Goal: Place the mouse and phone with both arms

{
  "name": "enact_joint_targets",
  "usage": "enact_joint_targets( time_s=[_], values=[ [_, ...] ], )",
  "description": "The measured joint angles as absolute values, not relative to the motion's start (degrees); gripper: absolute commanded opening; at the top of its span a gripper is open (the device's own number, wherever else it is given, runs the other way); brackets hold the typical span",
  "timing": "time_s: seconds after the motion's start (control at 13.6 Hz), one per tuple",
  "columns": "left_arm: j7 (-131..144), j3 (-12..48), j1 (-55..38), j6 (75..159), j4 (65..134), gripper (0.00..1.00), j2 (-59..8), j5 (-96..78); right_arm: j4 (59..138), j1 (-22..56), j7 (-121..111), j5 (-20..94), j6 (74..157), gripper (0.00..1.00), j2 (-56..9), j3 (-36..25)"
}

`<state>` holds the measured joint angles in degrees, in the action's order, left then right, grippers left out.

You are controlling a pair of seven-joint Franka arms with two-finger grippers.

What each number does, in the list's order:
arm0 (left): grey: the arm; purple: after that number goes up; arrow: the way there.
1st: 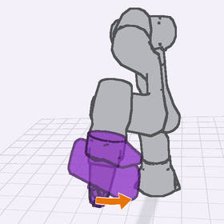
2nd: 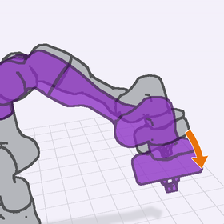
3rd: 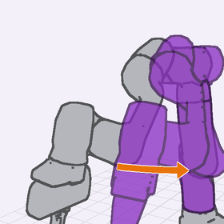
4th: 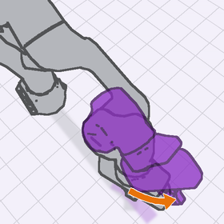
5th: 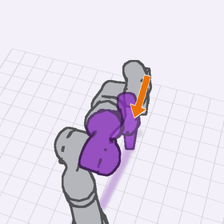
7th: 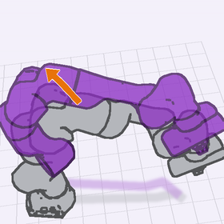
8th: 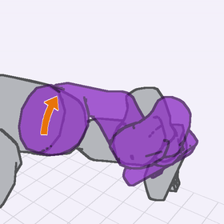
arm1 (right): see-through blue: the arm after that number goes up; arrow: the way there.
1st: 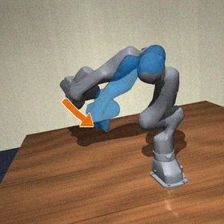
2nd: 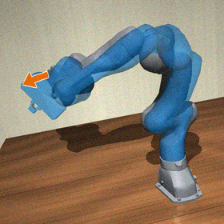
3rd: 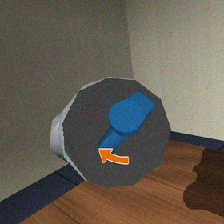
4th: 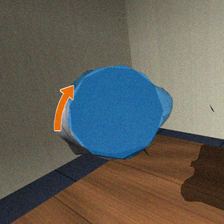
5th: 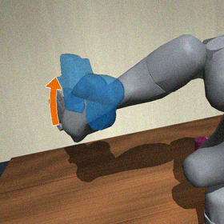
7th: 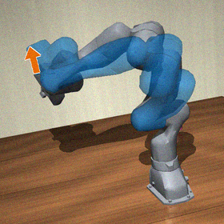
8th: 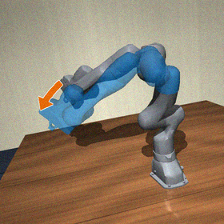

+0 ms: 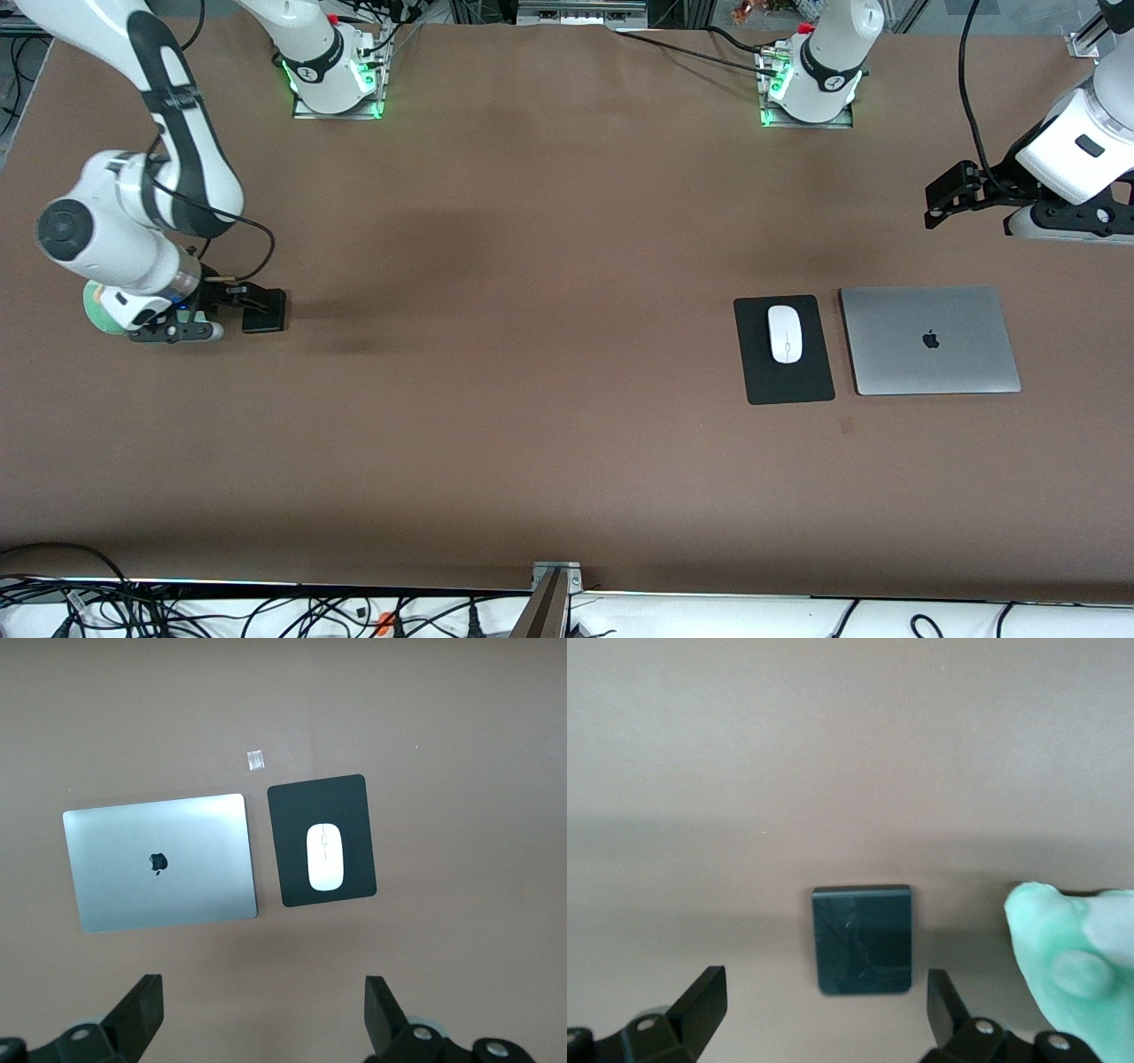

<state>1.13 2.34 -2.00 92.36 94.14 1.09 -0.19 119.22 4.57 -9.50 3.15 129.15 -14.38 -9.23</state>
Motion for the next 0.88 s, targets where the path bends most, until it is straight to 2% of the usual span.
enact_joint_targets(
  time_s=[0.29,0.74,0.88],
  values=[
    [1.13,2.35,-2.00,92.35,94.14,1.00,1.06,-0.19,111.53,4.57,-6.68,3.28,111.55,1.00,-5.88,-9.24],
    [1.13,2.34,-2.02,92.30,94.13,1.00,1.05,-0.19,104.84,4.53,-5.78,3.17,96.57,1.00,5.12,-9.28],
    [1.13,2.34,-2.02,92.30,94.13,1.00,1.05,-0.19,101.48,3.25,-4.57,2.68,91.89,1.00,6.47,-8.17]
  ],
)
